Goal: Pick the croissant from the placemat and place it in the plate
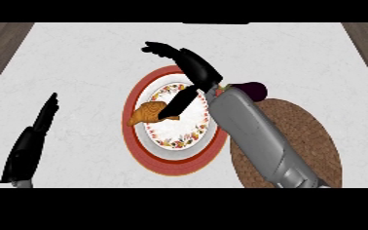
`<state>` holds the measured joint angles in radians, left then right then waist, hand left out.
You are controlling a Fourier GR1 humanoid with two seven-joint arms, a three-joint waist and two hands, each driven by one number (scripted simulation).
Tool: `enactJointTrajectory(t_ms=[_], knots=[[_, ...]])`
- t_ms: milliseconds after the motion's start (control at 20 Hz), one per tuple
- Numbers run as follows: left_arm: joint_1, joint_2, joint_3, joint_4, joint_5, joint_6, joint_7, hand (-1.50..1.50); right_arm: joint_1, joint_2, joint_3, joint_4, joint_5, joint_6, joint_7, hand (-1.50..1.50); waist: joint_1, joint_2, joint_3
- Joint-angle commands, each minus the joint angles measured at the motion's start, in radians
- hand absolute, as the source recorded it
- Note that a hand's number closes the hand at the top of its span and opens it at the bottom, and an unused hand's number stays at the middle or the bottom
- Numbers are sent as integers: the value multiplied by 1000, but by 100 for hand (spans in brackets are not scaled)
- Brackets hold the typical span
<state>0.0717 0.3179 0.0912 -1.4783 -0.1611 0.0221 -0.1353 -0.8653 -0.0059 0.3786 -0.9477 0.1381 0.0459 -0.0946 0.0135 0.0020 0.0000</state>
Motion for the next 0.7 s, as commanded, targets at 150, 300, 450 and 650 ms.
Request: enactJointTrajectory(t_ms=[150,300,450,650], knots=[[-27,21,31,31,10,-20,-25,0,-42,-71,-246,122,-165,64,-71,-150,1,6,0],[4,-9,-8,-63,-5,-12,44,0,-23,-133,-317,180,-238,178,-133,-150,4,3,1],[2,-6,-3,-18,-4,-26,-4,0,-112,-202,-374,364,-238,272,-296,-150,25,13,1],[-70,-16,-10,-7,-36,2,43,0,-156,-274,-400,502,-206,338,-436,-150,32,19,1]])
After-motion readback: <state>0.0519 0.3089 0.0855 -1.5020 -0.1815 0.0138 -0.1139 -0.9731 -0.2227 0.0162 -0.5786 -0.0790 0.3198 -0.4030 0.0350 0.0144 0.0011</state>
